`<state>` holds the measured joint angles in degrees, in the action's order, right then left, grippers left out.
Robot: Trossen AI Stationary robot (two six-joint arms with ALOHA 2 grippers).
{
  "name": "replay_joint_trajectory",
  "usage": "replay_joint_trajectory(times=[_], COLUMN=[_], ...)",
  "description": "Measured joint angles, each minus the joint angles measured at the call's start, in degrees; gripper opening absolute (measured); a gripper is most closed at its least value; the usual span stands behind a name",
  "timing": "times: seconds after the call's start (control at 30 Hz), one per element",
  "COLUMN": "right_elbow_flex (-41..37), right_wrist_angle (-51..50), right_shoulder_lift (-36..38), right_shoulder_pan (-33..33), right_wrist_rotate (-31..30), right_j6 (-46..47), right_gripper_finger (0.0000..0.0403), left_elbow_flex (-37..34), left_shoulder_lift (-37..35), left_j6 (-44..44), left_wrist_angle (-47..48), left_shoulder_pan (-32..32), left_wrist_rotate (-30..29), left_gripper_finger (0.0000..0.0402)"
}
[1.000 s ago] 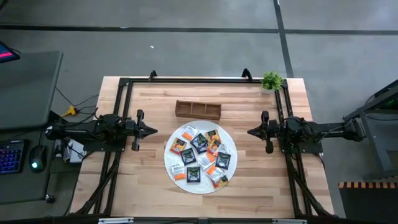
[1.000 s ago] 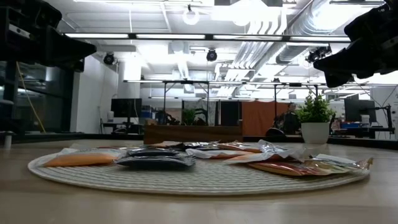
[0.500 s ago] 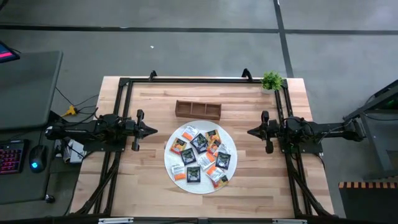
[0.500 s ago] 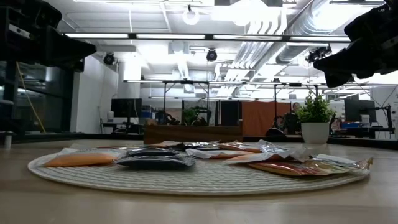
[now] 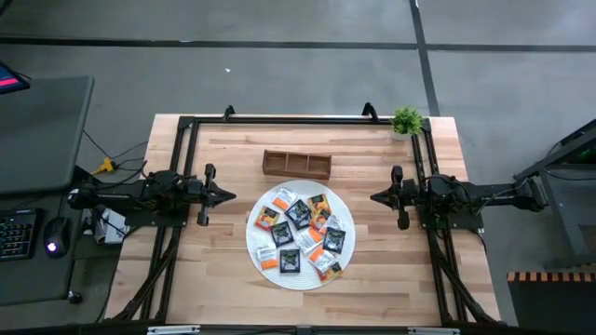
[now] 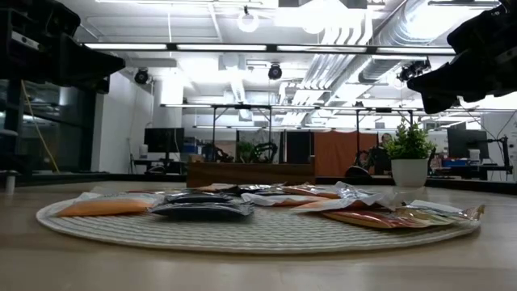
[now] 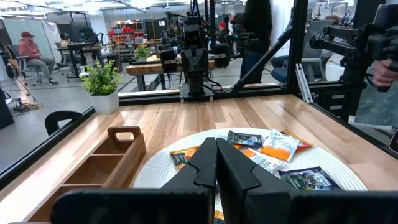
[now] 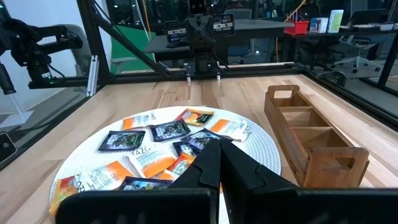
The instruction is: Pick & Place Tea
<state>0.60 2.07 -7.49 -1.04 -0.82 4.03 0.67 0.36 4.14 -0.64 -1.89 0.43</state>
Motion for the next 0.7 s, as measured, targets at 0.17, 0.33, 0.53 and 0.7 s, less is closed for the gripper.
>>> replay_joint_trajectory(times=[0.17,0.33,0.53,0.7], right_elbow_flex=[0.0,0.3,6.3,14.2], right_wrist_angle=[0.3,-0.8,-8.0,-14.2], right_shoulder_lift=[0.0,0.0,-1.7,-6.4], right_shoulder_pan=[0.0,0.0,0.0,0.0], right_wrist_rotate=[0.9,0.8,-2.3,-8.6], right_j6=[1.3,7.4,11.0,9.6], right_gripper_finger=[0.0001,0.0001,0.0001,0.0001], left_elbow_flex=[0.0,0.0,0.0,0.0], left_shoulder_lift=[0.0,0.0,0.0,0.0], left_j6=[0.0,0.0,0.0,0.0], left_wrist_angle=[0.0,0.0,0.0,0.0], left_shoulder_pan=[0.0,0.0,0.0,0.0], left_wrist_rotate=[0.0,0.0,0.0,0.0], left_gripper_finger=[0.0,0.0,0.0,0.0])
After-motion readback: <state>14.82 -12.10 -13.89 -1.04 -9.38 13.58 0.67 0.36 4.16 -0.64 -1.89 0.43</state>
